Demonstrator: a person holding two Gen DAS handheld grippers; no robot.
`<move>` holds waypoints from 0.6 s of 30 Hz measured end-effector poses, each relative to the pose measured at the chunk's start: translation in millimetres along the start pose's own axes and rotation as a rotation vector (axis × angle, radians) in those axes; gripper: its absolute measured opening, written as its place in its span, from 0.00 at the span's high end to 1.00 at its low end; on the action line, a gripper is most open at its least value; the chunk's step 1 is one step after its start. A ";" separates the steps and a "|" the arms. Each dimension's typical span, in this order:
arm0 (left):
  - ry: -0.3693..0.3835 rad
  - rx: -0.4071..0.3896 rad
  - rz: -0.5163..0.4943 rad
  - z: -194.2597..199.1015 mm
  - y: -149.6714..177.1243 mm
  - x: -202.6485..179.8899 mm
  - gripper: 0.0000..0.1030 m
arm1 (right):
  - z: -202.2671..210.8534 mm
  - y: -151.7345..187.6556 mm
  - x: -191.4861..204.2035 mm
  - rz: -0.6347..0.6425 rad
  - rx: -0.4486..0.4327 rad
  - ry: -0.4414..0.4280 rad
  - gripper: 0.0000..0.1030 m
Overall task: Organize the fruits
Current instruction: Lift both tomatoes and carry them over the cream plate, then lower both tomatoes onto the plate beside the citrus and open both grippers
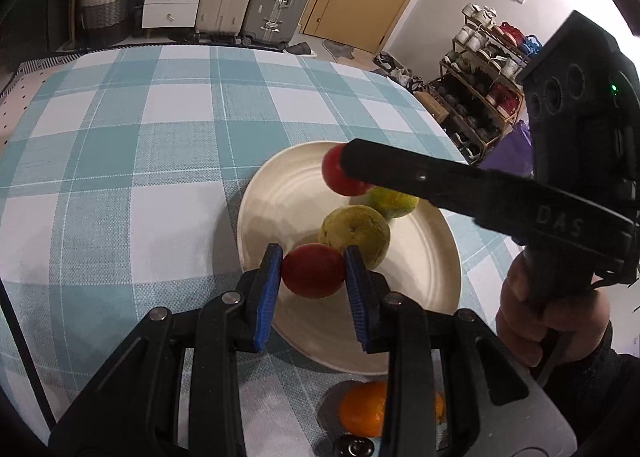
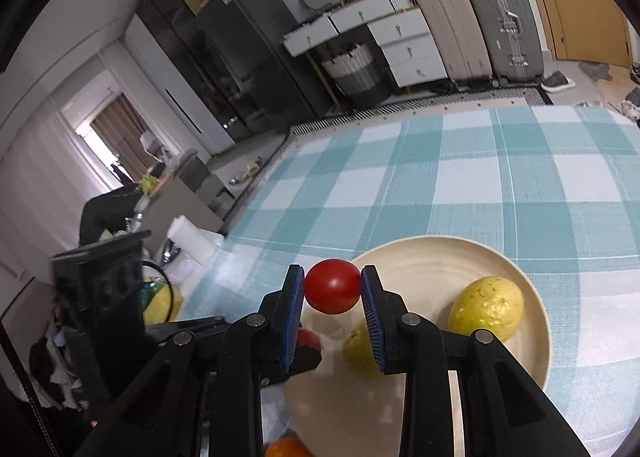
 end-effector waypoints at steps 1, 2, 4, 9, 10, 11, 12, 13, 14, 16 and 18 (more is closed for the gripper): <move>-0.001 0.001 0.001 -1.9 -0.4 1.4 0.73 | -3.9 1.4 -2.0 -0.006 0.010 0.006 0.71; -0.001 0.003 0.000 -3.3 -0.5 2.2 0.73 | -7.3 1.6 -3.2 -0.006 0.014 0.014 0.71; 0.004 0.002 0.002 -5.2 -0.7 2.2 0.73 | -12.9 2.4 -2.8 -0.003 0.023 0.016 0.71; 0.005 0.011 -0.003 -9.5 0.2 2.8 0.73 | -24.5 7.7 -1.1 -0.018 0.053 0.023 0.71; 0.002 0.012 -0.003 -9.4 0.8 3.3 0.73 | -26.4 9.5 0.4 -0.013 0.059 0.023 0.71; 0.001 0.012 -0.001 -8.9 0.9 3.8 0.72 | -29.0 10.1 1.5 -0.006 0.062 0.025 0.71; 0.002 0.007 0.003 -7.9 0.3 4.3 0.72 | -30.7 11.5 1.5 0.002 0.068 0.034 0.71; 0.003 0.001 0.007 -5.6 -0.2 4.2 0.72 | -31.6 13.4 0.8 0.006 0.079 0.047 0.70; 0.002 -0.004 0.011 -3.6 -1.1 4.5 0.72 | -32.5 14.4 -0.1 0.003 0.084 0.054 0.70; -0.003 -0.011 0.011 2.1 -2.6 4.7 0.72 | -31.5 14.5 -0.5 -0.022 0.085 0.045 0.54; -0.015 -0.018 0.006 7.1 -4.0 4.9 0.72 | -25.0 10.3 -0.8 -0.051 0.060 0.032 0.48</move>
Point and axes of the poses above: each gripper's, at about its wrist camera, not at the fingertips, and z roughly against the way its jaws point, x to its left, y to its underside, the point moved 10 cm from there along -z, roughly the way its jaws point, and after that the axes turned 13 degrees about -x, right-handed, at the moved point
